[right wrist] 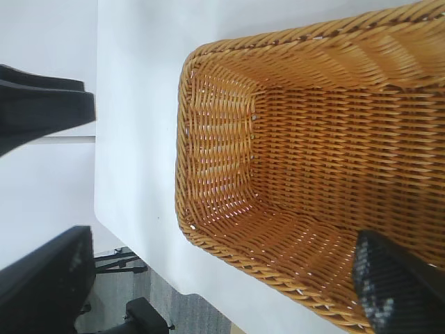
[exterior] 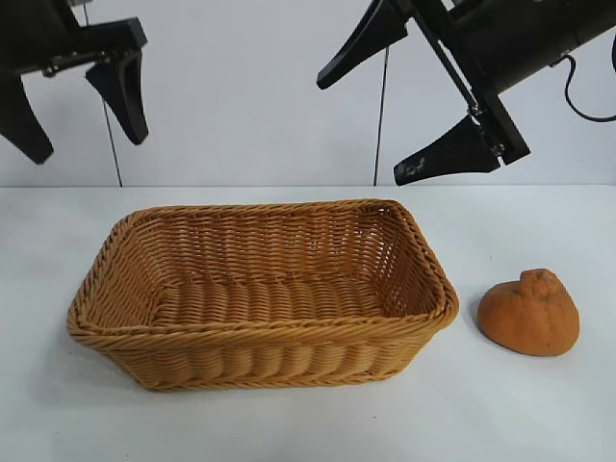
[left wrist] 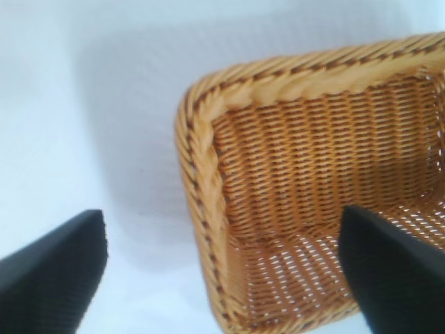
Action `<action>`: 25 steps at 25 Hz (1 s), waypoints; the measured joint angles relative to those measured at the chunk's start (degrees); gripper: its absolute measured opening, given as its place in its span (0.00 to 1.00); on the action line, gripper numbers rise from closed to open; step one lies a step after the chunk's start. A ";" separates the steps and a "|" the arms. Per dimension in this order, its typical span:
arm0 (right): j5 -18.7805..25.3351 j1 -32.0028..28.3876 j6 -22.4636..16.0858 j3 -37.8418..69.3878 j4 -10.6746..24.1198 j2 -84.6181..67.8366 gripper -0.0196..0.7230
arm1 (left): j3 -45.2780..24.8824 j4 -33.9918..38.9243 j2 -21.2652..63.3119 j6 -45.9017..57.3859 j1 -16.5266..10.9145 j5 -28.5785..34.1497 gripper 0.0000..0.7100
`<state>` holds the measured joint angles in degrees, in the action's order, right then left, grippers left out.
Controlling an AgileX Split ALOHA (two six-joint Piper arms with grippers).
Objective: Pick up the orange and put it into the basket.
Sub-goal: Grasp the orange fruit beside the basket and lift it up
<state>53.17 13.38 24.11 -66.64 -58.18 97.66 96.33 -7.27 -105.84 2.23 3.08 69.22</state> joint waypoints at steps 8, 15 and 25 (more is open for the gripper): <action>0.18 0.00 0.00 0.00 0.00 0.00 0.96 | -0.12 1.60 0.95 -1.29 -2.14 0.31 0.91; 0.24 0.00 0.00 0.00 0.00 0.00 0.96 | -10.87 0.84 12.40 -1.74 -1.30 0.26 0.91; 0.31 0.00 0.00 0.00 0.00 0.00 0.96 | -40.76 2.79 40.99 -4.30 -1.30 0.31 0.91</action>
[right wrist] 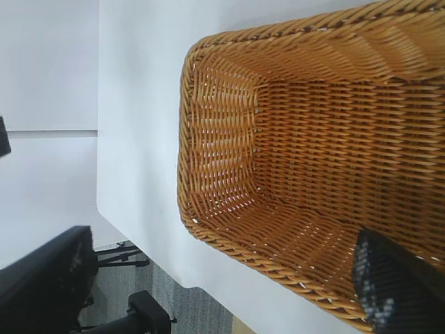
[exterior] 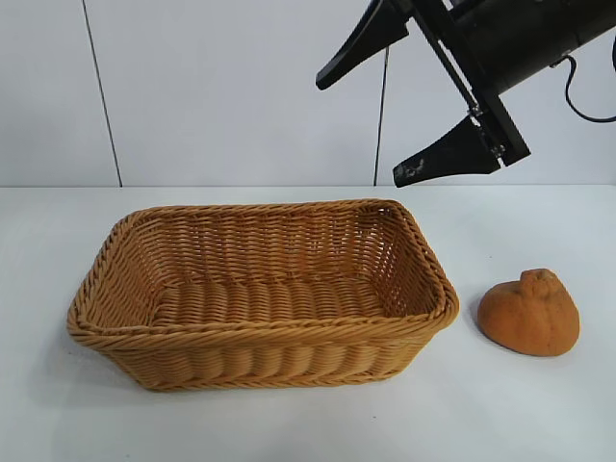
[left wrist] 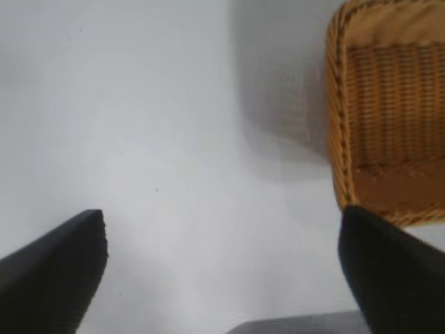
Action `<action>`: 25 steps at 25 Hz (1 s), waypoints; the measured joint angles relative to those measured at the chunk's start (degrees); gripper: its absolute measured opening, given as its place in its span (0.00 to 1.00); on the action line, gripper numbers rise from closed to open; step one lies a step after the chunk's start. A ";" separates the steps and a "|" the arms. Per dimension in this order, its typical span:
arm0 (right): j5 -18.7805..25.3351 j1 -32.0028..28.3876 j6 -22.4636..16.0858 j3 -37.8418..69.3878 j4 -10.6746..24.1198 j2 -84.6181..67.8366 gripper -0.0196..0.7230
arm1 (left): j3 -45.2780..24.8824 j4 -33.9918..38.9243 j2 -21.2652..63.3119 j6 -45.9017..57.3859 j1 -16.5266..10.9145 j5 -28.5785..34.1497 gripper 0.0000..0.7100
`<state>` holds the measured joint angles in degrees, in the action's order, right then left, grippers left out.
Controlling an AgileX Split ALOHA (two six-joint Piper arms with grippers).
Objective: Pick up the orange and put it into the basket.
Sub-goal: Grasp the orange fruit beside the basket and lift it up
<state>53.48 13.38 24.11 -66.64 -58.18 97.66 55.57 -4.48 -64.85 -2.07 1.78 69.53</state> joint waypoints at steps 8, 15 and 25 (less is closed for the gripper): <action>0.11 0.00 0.00 0.00 0.00 0.00 0.96 | -20.85 3.57 25.96 0.65 0.00 -4.13 0.91; 0.11 0.00 0.00 -1.02 0.79 0.00 0.96 | -26.63 3.15 44.61 2.07 0.00 -7.95 0.91; 4.07 0.00 -13.59 -13.05 22.98 -0.05 0.96 | -26.80 2.51 61.56 2.07 0.00 -8.44 0.91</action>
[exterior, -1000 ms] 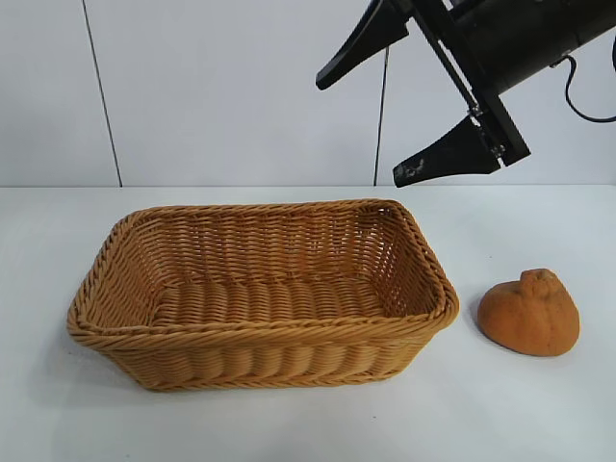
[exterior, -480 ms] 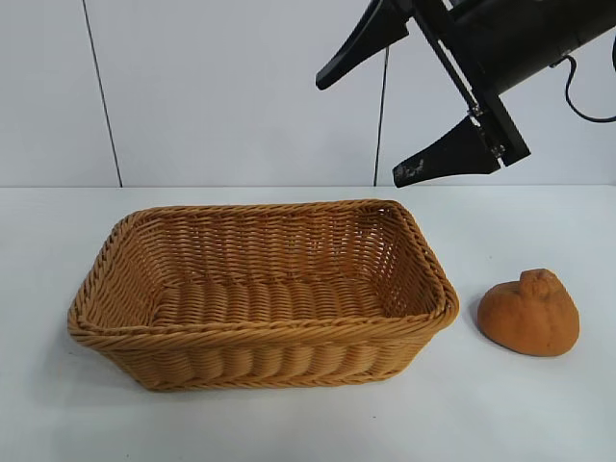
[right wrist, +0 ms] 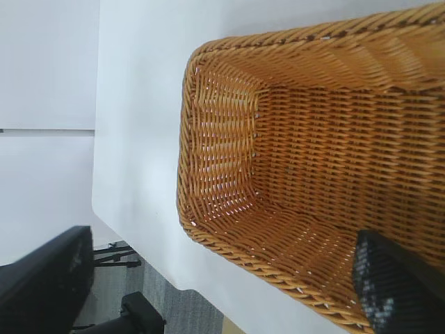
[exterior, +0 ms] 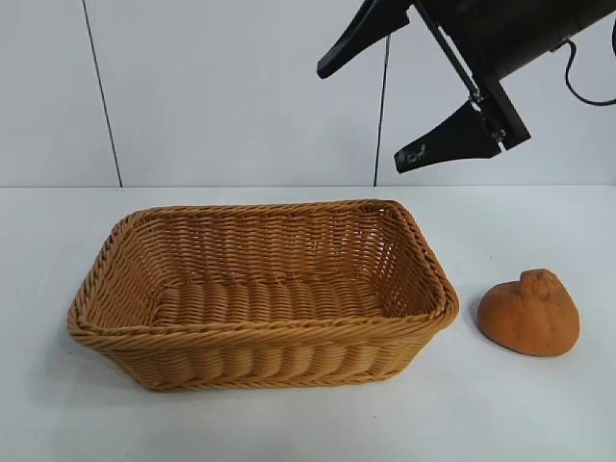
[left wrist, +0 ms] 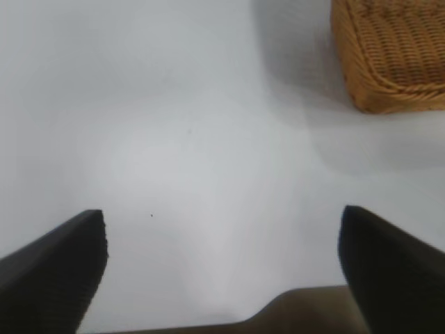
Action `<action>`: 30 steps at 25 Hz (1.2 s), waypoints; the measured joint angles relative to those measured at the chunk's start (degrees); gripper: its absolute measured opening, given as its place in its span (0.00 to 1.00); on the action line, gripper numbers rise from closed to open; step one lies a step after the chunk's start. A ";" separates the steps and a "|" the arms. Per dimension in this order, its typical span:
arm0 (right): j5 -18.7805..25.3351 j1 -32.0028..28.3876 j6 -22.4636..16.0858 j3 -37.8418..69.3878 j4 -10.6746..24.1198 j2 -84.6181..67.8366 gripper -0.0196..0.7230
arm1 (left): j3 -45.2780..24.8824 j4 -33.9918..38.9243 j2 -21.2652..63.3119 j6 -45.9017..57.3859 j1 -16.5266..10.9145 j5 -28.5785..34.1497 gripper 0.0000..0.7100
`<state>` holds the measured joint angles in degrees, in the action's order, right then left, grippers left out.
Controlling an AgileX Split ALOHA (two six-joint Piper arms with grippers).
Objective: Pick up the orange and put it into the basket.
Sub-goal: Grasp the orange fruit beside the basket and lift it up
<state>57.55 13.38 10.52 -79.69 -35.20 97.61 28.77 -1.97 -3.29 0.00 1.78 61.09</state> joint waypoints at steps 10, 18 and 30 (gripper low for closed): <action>5.79 -4.36 -8.52 -4.25 19.08 0.00 0.96 | 0.00 0.24 3.52 0.00 0.00 -0.04 0.91; 7.97 -11.66 -8.76 -4.25 20.67 0.00 0.96 | 0.00 0.24 3.57 0.00 0.00 -0.04 0.91; 9.97 -11.66 -8.23 -4.25 22.20 10.21 0.96 | 0.00 0.24 3.57 0.00 0.00 -0.04 0.91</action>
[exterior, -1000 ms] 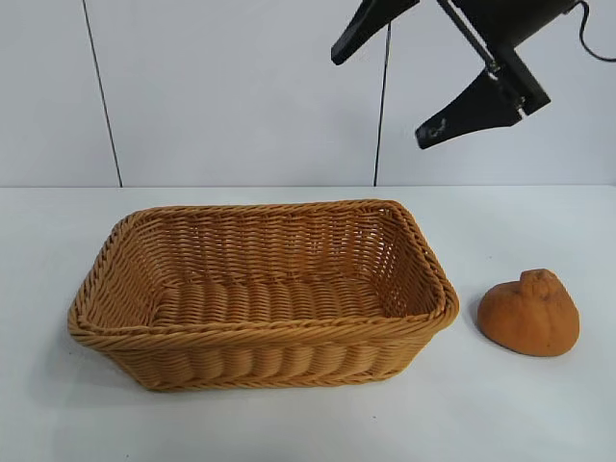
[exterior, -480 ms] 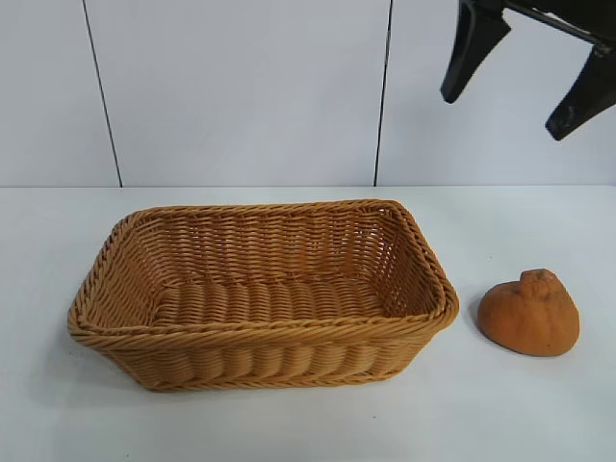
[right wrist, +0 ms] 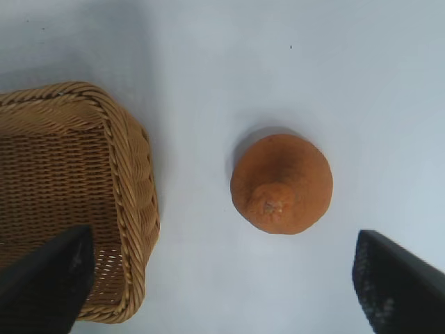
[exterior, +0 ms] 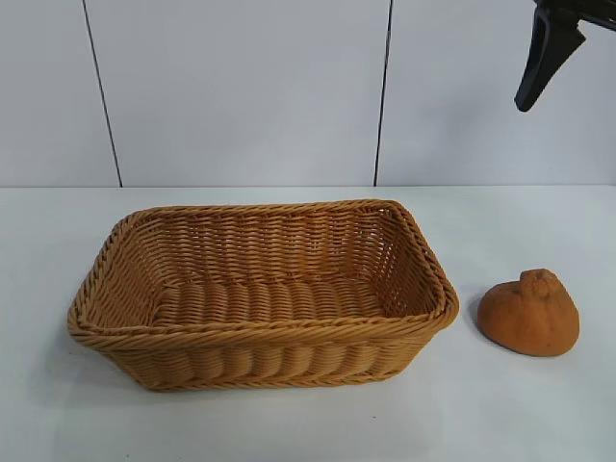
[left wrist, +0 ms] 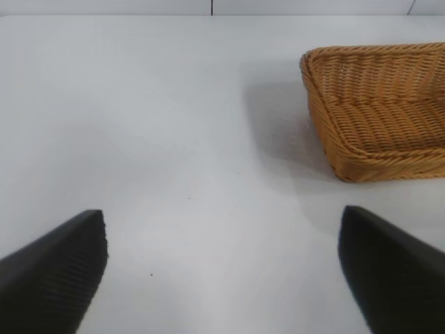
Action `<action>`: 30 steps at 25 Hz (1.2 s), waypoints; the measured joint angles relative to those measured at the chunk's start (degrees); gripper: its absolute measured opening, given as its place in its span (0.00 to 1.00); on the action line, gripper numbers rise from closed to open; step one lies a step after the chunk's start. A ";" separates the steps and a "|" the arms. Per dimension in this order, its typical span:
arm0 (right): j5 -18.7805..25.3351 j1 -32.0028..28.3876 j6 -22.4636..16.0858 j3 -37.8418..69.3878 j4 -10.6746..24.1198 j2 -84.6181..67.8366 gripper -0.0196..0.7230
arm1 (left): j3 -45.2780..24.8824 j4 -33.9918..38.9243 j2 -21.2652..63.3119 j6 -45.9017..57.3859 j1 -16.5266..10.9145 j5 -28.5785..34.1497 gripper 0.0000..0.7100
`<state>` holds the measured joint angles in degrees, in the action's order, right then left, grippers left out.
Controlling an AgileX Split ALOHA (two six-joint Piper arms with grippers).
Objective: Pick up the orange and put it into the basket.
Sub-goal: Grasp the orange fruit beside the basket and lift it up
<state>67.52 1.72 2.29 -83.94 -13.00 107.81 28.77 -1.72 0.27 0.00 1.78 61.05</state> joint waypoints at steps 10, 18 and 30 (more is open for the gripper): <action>0.96 0.00 1.12 0.00 -0.21 13.53 0.96 | 0.00 0.00 0.00 0.00 0.00 0.00 0.91; 0.13 0.00 1.44 0.00 0.05 16.03 0.96 | 0.00 0.00 0.00 0.00 0.00 0.00 0.91; 0.84 0.00 1.68 -0.22 0.52 15.26 0.06 | 0.00 0.00 0.00 0.00 0.00 0.00 0.91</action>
<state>68.36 1.72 3.97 -84.16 -12.48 123.08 28.77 -1.72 0.27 0.00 1.78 61.05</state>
